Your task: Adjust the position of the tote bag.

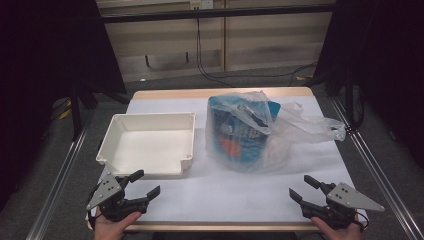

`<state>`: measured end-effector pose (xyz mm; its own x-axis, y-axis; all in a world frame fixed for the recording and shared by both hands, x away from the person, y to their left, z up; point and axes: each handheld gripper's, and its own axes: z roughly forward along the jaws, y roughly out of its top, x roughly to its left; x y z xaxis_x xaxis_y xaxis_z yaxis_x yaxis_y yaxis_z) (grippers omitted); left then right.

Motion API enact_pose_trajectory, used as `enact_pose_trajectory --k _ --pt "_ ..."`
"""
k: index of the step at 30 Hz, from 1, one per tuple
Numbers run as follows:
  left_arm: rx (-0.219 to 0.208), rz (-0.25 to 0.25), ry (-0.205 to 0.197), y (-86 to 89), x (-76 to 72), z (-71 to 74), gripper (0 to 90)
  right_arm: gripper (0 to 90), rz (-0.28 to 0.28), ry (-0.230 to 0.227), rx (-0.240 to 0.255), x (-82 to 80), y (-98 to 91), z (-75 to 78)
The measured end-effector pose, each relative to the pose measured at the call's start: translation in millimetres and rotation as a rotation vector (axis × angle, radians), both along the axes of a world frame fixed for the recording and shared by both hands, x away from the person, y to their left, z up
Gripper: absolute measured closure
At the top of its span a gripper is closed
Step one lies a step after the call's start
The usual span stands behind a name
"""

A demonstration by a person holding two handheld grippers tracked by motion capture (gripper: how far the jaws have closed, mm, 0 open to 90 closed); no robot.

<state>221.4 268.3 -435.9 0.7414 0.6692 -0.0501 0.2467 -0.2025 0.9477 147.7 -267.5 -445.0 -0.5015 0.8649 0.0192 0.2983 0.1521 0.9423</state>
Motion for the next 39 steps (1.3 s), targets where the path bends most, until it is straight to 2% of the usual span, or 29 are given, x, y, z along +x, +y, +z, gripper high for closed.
enact_pose_trajectory --k 5,8,9,10,11,12,13,14,15,16,18,22,24,28,31,32,33,35,39 --pt "-0.004 -0.028 0.004 -7.5 1.6 3.0 25.3 42.3 0.009 0.018 -0.005 2.7 -2.0 0.5" --pt "0.022 -0.046 -0.010 -14.7 5.2 5.4 26.6 44.8 0.001 0.029 -0.007 6.2 -5.7 1.2" --pt "0.036 -0.074 -0.012 -19.0 7.4 6.9 27.8 46.0 -0.005 0.035 -0.009 7.1 -6.6 1.5" --pt "0.022 -0.088 -0.010 -22.1 8.4 7.1 28.7 48.0 -0.004 0.040 -0.009 8.0 -7.9 2.3" --pt "-0.005 -0.128 0.016 -24.0 9.9 7.3 29.9 48.6 0.000 0.040 -0.007 8.7 -9.4 3.4" --pt "-0.005 -0.128 0.016 -24.0 9.9 7.3 32.5 48.6 0.000 0.040 -0.007 8.7 -9.4 3.4" --pt "-0.005 -0.151 0.018 -26.5 11.4 7.6 32.3 52.1 -0.003 0.042 -0.012 10.2 -12.0 5.4" --pt "0.027 -0.161 0.008 -35.3 11.8 6.8 32.1 52.3 -0.004 0.046 -0.015 10.9 -13.0 6.0" --pt "0.027 -0.161 0.008 -35.3 11.8 6.8 32.1 52.3 -0.004 0.046 -0.015 10.9 -13.0 6.0" --pt "0.052 -0.183 0.006 -41.9 13.0 6.6 32.6 55.0 0.007 0.065 -0.026 13.3 -16.1 6.5" --pt "0.063 -0.211 0.001 -49.4 14.8 5.9 33.9 56.4 0.010 0.084 -0.038 15.9 -18.7 6.1" --pt "0.049 -0.235 0.009 -62.1 16.3 6.5 35.6 55.4 0.011 0.106 -0.034 20.2 -26.1 6.0" --pt "0.075 -0.270 0.006 -72.4 18.4 7.9 36.2 54.8 0.002 0.112 -0.035 21.1 -28.7 7.0" --pt "0.080 -0.299 0.017 -83.9 19.9 9.6 41.1 54.7 -0.030 0.117 -0.067 24.5 -32.8 8.3" --pt "0.096 -0.327 0.028 -94.8 24.0 10.9 41.9 54.8 -0.023 0.122 -0.060 26.6 -34.9 8.6" --pt "0.120 -0.336 0.021 -97.0 26.0 12.3 43.0 54.8 -0.013 0.121 -0.059 28.1 -36.1 8.7" --pt "0.111 -0.338 0.027 -100.9 26.9 12.7 43.9 55.7 -0.007 0.123 -0.056 29.6 -37.0 8.8" --pt "0.123 -0.349 0.018 -109.1 29.3 16.8 45.0 57.7 0.003 0.128 -0.061 32.6 -38.7 9.4" --pt "0.122 -0.369 0.011 -118.5 31.5 21.0 46.0 57.9 -0.001 0.123 -0.063 34.6 -41.4 11.0"
